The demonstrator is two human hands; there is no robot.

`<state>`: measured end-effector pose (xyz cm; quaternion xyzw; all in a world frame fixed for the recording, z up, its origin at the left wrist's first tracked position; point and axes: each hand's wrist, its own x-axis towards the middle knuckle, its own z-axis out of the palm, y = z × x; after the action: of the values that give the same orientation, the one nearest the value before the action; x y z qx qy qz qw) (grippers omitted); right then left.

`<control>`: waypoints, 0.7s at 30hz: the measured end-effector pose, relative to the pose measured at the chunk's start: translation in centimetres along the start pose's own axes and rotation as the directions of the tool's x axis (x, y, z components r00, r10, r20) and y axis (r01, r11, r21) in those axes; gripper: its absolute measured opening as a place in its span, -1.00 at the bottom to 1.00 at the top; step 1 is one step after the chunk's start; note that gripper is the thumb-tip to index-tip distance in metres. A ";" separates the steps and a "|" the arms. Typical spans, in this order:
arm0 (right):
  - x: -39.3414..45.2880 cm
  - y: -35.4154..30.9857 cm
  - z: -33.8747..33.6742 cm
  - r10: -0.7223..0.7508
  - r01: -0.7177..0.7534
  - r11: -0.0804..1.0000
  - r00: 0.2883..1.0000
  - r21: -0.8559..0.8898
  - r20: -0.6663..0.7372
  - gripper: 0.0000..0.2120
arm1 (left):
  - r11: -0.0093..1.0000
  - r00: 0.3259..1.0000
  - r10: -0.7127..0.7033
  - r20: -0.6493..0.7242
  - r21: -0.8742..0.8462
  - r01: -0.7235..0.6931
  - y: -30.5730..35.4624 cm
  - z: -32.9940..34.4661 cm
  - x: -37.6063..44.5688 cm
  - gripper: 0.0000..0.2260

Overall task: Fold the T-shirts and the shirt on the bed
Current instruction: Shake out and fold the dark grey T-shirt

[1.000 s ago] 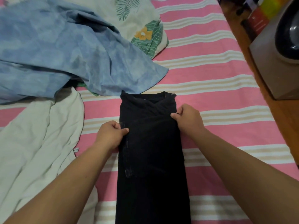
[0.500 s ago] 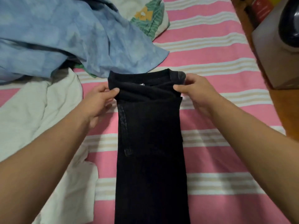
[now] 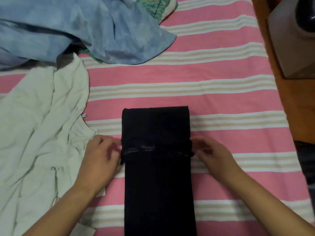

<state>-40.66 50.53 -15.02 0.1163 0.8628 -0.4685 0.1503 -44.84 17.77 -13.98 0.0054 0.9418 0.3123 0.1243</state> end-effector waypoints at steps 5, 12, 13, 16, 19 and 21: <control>2.5 -4.5 0.8 -0.224 0.151 0.957 0.928 -0.246 -0.299 -0.75 | 0.872 0.905 0.426 -0.006 0.269 -0.408 3.0 1.5 3.8 -0.60; 5.4 -0.7 6.9 -0.217 0.296 0.592 0.954 -0.750 0.205 -0.32 | 0.642 0.857 0.333 0.392 0.571 -0.511 0.9 8.4 5.4 -0.39; 5.7 0.1 7.0 -0.208 0.286 0.588 0.958 -0.757 0.200 -0.31 | 0.631 0.865 0.314 0.392 0.594 -0.499 1.1 8.5 5.6 -0.39; 5.4 -0.7 6.8 -0.210 0.294 0.574 0.955 -0.765 0.209 -0.32 | 0.644 0.898 0.247 0.365 0.631 -0.433 2.4 7.9 4.7 -0.40; 2.4 -0.4 6.6 -0.158 0.214 0.646 0.977 -0.733 0.146 -0.33 | 0.768 0.951 0.170 0.259 0.570 -0.293 2.5 8.1 0.3 -0.42; -1.5 1.2 6.7 -0.143 0.207 0.657 0.978 -0.724 0.150 -0.33 | 0.817 0.962 0.128 0.243 0.525 -0.241 1.2 8.8 -5.0 -0.41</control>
<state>-37.92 45.45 -18.80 -0.0565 0.9784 -0.0979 0.1728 -38.01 23.44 -18.91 0.1632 0.9695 0.0375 0.1788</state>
